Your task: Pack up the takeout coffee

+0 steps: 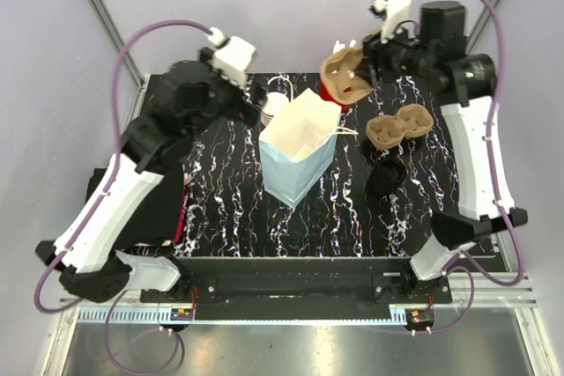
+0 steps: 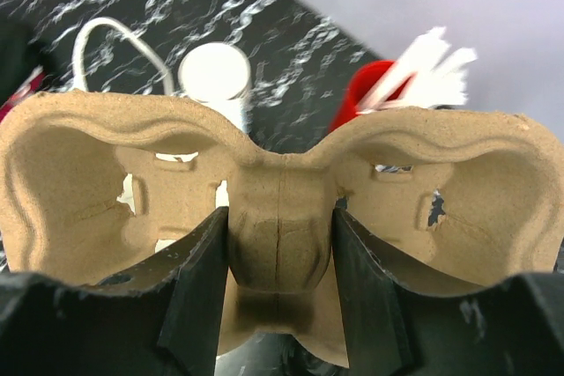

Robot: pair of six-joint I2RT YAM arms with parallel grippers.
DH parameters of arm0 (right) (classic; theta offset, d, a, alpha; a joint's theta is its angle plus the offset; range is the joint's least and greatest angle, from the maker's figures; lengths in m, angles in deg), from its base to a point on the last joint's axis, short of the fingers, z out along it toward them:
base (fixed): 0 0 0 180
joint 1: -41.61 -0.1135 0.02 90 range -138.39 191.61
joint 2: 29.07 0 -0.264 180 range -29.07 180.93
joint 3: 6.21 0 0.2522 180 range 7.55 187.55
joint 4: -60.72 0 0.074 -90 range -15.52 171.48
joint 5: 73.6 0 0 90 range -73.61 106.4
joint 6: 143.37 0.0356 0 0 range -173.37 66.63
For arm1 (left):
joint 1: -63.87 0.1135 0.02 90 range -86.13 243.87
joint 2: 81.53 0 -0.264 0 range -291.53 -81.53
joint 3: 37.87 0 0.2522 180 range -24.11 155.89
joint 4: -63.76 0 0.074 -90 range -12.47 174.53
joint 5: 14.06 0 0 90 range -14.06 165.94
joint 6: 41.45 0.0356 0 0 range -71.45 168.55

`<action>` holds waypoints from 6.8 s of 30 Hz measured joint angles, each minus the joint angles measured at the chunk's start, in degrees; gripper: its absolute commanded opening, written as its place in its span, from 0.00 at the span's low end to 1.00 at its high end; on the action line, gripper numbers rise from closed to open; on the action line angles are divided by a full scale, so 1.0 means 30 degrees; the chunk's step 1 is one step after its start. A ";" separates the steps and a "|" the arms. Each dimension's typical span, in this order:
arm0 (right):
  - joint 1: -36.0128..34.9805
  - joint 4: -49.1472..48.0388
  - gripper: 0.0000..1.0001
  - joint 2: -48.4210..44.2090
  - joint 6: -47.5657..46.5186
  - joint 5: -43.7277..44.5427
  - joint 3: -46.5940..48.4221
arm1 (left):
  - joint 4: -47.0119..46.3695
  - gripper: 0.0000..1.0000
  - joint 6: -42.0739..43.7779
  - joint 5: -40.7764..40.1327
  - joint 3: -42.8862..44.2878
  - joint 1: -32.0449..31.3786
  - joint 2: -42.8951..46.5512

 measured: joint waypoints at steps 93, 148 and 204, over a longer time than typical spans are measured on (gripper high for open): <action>-0.6266 0.0918 0.51 0.5391 0.0233 0.1180 -0.3024 | -0.6965 0.50 -0.2317 1.0098 -0.5224 0.5552 -0.2922; -0.3774 -0.0780 0.52 0.5202 0.1428 -0.3679 -0.4182 | -0.7125 0.17 -0.2390 1.0324 -0.5858 0.5384 -0.2492; -0.3475 -0.2280 0.50 0.5253 0.1996 -0.3774 -0.5843 | -0.7395 0.10 -0.2382 1.0382 -0.6324 0.3971 -0.2980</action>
